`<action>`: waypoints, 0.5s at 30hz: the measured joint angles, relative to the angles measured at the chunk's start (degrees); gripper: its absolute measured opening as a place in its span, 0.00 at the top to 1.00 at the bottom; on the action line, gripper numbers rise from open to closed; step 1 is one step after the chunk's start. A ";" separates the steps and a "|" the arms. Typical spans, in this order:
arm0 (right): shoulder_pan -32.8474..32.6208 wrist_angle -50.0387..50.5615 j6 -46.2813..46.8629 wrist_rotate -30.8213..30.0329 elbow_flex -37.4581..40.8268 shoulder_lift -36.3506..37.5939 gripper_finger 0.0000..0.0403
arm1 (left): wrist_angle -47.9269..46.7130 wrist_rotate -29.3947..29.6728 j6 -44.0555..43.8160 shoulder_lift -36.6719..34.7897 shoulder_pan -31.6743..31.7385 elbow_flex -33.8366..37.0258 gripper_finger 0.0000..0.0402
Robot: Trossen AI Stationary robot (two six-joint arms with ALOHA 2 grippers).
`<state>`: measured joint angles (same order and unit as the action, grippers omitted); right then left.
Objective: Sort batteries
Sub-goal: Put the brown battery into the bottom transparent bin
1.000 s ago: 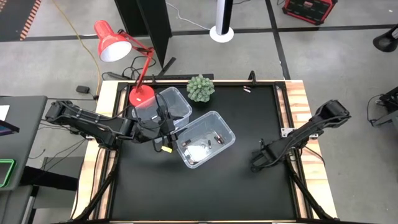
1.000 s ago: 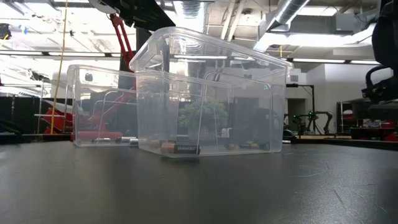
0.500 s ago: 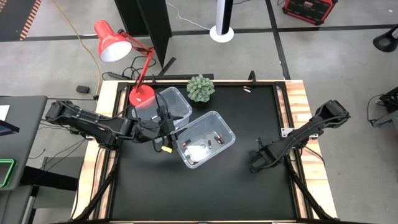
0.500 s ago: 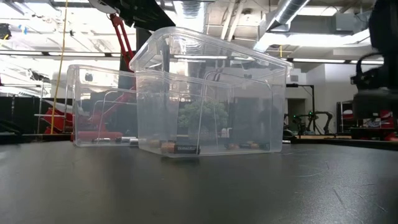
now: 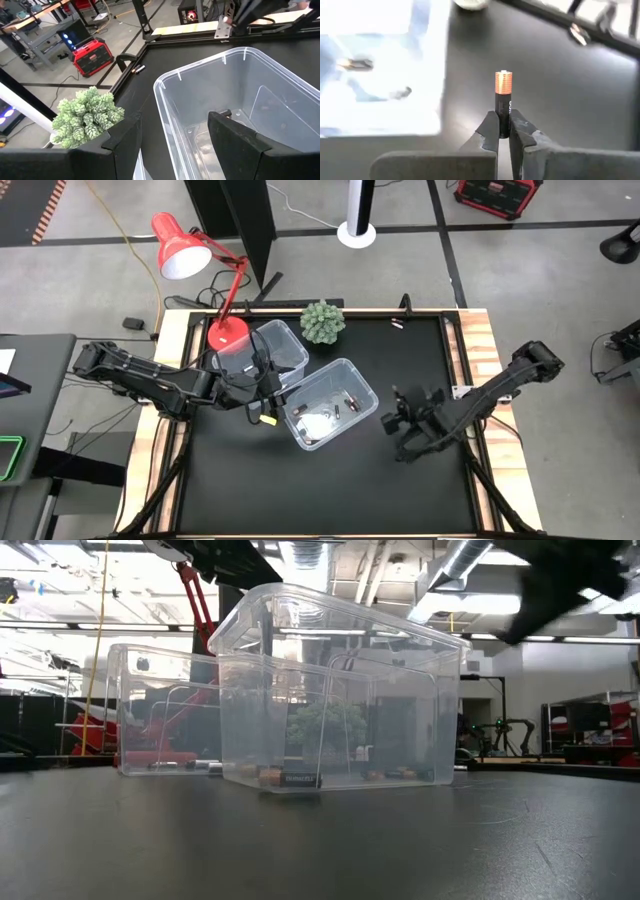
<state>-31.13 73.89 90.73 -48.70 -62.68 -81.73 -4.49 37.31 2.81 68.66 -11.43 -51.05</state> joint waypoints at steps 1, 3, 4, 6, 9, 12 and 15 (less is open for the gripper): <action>1.48 -1.86 -4.50 -0.32 -1.16 0.04 0.94 | 0.04 -0.01 0.00 0.00 0.01 0.00 0.45; 4.58 -7.69 -15.08 -0.33 -2.67 0.04 0.94 | 0.06 0.01 0.00 0.00 0.01 0.00 0.45; 6.10 -11.56 -20.70 -0.28 -3.08 0.03 0.94 | 0.07 0.01 -0.01 0.00 0.00 0.00 0.45; 9.35 -20.31 -32.48 1.53 -3.34 0.02 0.94 | 0.08 0.01 -0.09 0.00 0.00 0.00 0.45; 14.86 -30.74 -45.67 9.20 -3.34 0.02 0.94 | 0.08 0.00 -0.11 0.00 0.01 0.00 0.45; 19.63 -37.02 -52.77 15.93 -3.34 -0.07 0.93 | 0.08 0.01 -0.20 0.00 0.00 0.00 0.45; 22.44 -40.18 -57.27 18.75 -3.34 -0.09 0.88 | 0.08 0.01 -0.22 0.00 -0.01 0.00 0.45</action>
<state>-8.69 33.71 33.45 -29.95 -66.02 -81.82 -4.40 37.32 2.59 68.66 -11.44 -51.05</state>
